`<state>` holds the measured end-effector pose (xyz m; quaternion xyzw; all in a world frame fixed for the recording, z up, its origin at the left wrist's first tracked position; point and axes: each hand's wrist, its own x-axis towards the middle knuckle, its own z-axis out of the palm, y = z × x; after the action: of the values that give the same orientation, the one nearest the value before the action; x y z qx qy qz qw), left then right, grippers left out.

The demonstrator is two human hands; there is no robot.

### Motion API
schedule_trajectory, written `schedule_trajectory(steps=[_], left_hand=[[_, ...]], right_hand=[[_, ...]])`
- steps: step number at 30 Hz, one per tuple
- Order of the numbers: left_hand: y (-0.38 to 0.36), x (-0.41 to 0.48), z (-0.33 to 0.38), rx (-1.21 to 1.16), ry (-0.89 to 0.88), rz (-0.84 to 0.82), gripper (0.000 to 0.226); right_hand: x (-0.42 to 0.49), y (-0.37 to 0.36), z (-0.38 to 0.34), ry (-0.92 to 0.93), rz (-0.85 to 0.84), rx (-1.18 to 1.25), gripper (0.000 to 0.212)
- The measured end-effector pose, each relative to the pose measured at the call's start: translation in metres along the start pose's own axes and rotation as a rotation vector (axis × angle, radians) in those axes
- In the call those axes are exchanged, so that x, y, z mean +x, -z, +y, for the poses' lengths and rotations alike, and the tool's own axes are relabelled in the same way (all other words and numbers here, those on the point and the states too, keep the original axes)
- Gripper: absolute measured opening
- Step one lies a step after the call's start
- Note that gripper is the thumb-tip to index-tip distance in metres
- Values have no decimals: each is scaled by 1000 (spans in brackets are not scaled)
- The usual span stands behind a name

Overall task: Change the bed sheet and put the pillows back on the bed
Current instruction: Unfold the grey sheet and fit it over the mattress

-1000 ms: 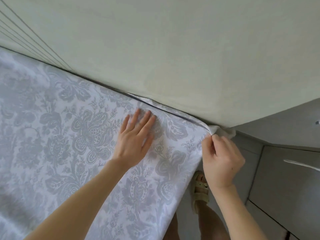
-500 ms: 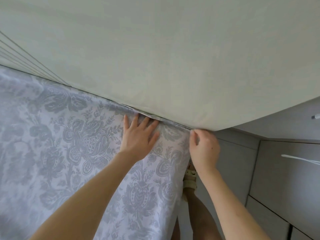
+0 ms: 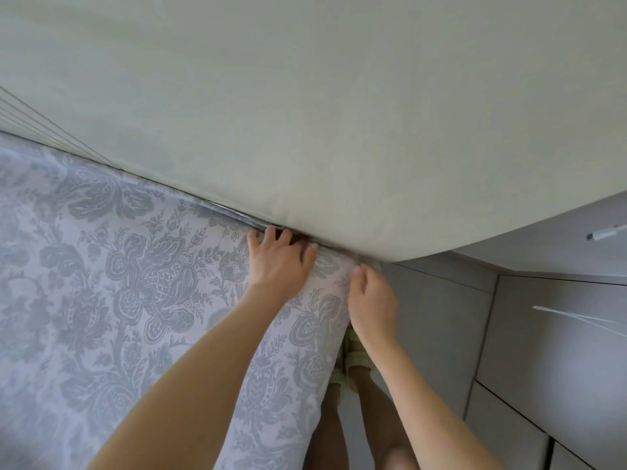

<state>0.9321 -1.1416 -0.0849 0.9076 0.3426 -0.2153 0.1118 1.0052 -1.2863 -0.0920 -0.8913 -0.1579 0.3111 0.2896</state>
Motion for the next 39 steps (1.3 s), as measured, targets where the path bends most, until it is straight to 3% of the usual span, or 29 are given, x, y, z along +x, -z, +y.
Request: schedule_trajectory(steps=[5, 8, 11, 21, 24, 28, 32, 35, 39], left_hand=[[2, 1, 10, 21, 108, -35, 54], [2, -7, 3, -109, -4, 106, 60], [6, -35, -10, -246, -101, 287, 46], [21, -74, -51, -511, 12, 528, 41], [34, -76, -56, -560, -11, 557, 40], [69, -83, -64, -640, -39, 580, 42], [109, -76, -71, -853, -90, 420, 44], [129, -64, -70, -976, -116, 134, 47], [139, -55, -62, -870, -81, -270, 53]], right_hand=[[6, -7, 7, -156, -353, 447, 49], [24, -7, 0, -366, -415, 691, 46], [35, -10, -1, -484, -427, 857, 43], [36, -15, -9, -497, -365, 926, 46], [17, -2, -23, -433, -352, 872, 38], [-21, 16, -52, -315, -382, 731, 44], [-66, 33, -83, -176, -341, 573, 48], [-87, 38, -96, -104, -302, 493, 47], [-98, 44, -108, -30, -275, 414, 49]])
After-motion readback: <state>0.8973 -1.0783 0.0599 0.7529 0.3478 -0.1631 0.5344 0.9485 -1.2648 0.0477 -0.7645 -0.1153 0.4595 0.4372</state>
